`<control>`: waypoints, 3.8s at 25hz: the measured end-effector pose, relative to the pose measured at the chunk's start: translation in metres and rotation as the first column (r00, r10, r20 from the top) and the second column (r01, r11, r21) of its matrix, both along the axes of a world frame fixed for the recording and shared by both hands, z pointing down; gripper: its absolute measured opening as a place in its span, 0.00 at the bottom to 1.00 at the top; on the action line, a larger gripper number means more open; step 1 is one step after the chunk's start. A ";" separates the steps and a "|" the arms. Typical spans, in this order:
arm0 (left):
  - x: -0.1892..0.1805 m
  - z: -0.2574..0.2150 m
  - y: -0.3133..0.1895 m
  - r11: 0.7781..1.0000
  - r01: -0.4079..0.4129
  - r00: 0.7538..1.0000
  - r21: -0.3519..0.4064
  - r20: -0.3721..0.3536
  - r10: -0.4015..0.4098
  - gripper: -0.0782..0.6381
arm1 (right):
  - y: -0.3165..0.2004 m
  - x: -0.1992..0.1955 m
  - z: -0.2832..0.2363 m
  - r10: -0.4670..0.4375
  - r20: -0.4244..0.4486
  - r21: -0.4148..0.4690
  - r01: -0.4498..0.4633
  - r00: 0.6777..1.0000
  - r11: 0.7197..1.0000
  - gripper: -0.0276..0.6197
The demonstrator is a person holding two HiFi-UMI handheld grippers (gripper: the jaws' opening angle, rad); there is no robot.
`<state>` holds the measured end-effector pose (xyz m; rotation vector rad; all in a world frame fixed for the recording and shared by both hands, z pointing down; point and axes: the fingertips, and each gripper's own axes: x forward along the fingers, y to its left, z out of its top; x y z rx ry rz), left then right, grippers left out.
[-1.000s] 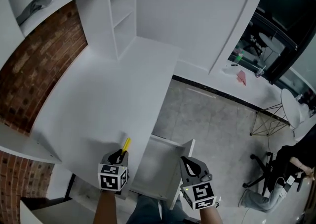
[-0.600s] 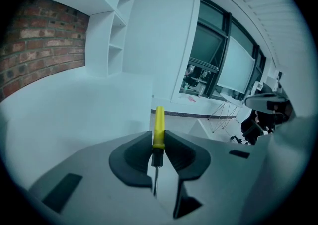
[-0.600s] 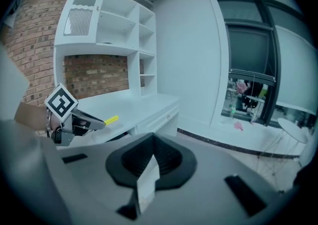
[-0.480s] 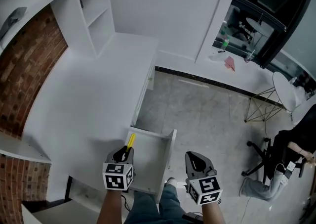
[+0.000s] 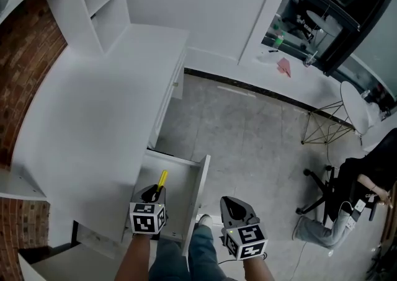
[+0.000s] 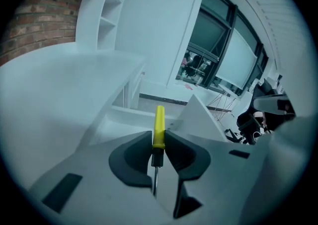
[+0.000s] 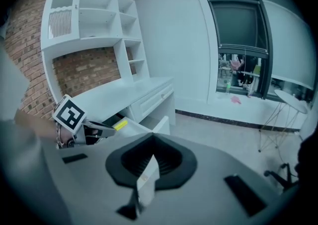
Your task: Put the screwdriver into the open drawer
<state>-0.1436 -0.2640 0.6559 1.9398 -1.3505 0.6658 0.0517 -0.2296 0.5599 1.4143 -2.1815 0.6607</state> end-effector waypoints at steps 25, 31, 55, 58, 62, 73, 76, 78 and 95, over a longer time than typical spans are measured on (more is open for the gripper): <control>-0.001 0.170 0.020 0.956 0.031 0.995 -0.292 0.099 -0.002 0.24 | 0.028 0.000 0.081 0.042 0.001 -0.170 -0.041 0.999 0.985 0.06; 0.001 0.152 0.027 0.953 0.022 0.997 -0.302 0.073 0.000 0.34 | 0.024 -0.002 0.057 0.004 -0.013 -0.131 -0.005 1.000 0.991 0.06; -0.020 -0.096 0.032 0.977 -0.060 0.998 0.204 0.033 0.054 0.13 | -0.001 -0.020 -0.104 0.019 0.011 0.125 -0.021 1.000 0.992 0.06; -0.023 -0.131 0.031 0.945 -0.115 0.993 0.306 0.042 0.107 0.13 | 0.000 -0.030 -0.122 0.031 0.010 0.191 -0.032 0.999 0.981 0.06; -0.028 -0.177 0.031 0.875 -0.182 0.983 0.449 0.056 0.176 0.13 | 0.009 -0.047 -0.147 0.049 0.011 0.301 -0.050 0.999 0.952 0.06; -0.055 -0.284 0.041 0.706 -0.141 0.979 0.694 -0.009 0.204 0.13 | 0.045 -0.072 -0.222 0.115 -0.097 0.566 -0.041 0.989 0.823 0.06; -0.054 -0.308 0.048 0.655 -0.132 0.979 0.744 -0.006 0.204 0.13 | 0.049 -0.064 -0.237 0.126 -0.092 0.599 -0.046 0.988 0.799 0.06; -0.056 -0.321 0.052 0.627 -0.122 0.981 0.769 -0.004 0.195 0.13 | 0.052 -0.063 -0.246 0.118 -0.093 0.619 -0.035 0.989 0.784 0.06; -0.029 -0.374 0.125 0.500 -0.094 0.992 0.861 0.038 0.121 0.13 | 0.117 -0.040 -0.281 0.024 -0.093 0.703 0.049 0.995 0.709 0.06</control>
